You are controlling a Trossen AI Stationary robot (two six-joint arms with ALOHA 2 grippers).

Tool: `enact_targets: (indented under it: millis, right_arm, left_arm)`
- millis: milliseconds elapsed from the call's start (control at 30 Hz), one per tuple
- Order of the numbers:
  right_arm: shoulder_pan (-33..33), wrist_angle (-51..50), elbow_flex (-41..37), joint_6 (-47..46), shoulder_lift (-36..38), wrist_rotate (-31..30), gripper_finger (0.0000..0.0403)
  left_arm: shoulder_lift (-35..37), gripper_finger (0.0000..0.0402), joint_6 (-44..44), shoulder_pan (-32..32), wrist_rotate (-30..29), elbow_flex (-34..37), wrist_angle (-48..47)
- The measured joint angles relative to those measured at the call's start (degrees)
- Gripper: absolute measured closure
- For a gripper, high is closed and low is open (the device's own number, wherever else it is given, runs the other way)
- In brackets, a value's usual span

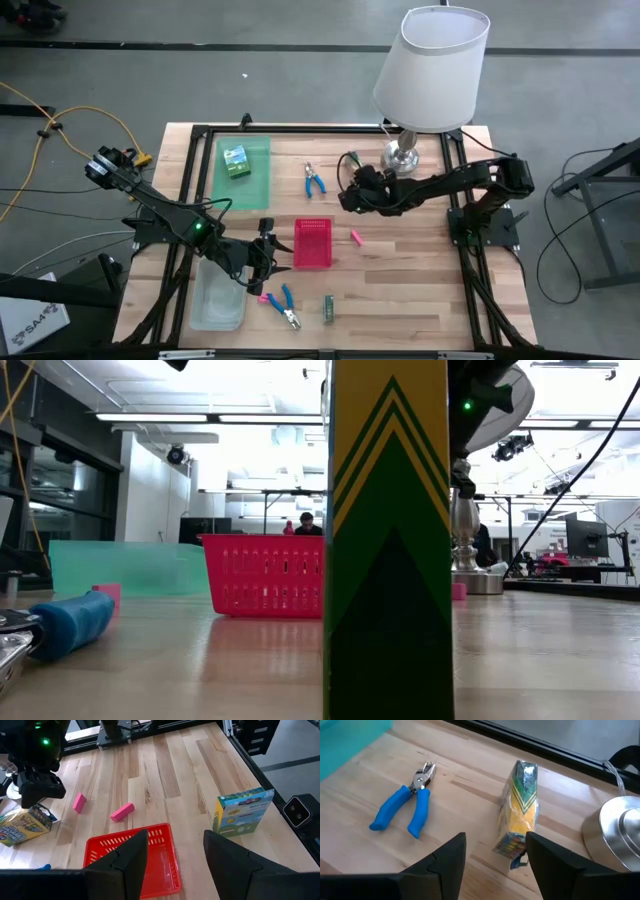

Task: Pick & Place School Supplies
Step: Put the top yellow crayon box into the green bin

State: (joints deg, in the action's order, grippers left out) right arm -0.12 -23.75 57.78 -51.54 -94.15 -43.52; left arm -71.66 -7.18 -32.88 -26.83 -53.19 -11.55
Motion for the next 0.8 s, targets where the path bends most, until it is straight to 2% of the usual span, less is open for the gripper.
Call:
enact_targets:
  millis: [467, 800]
  right_arm:
    - [-0.15, 0.08, -0.13, 0.55, 0.0, 1.02, 0.0203]
    - [-3.32, 2.29, -5.73, -2.6, 0.0, 2.44, 0.0146]
  left_arm:
    - [0.0, 0.0219, -1.37, 0.0, 0.04, 0.02, 0.57]
    - [0.0, 0.0219, -1.47, 0.01, 0.07, 0.02, 1.72]
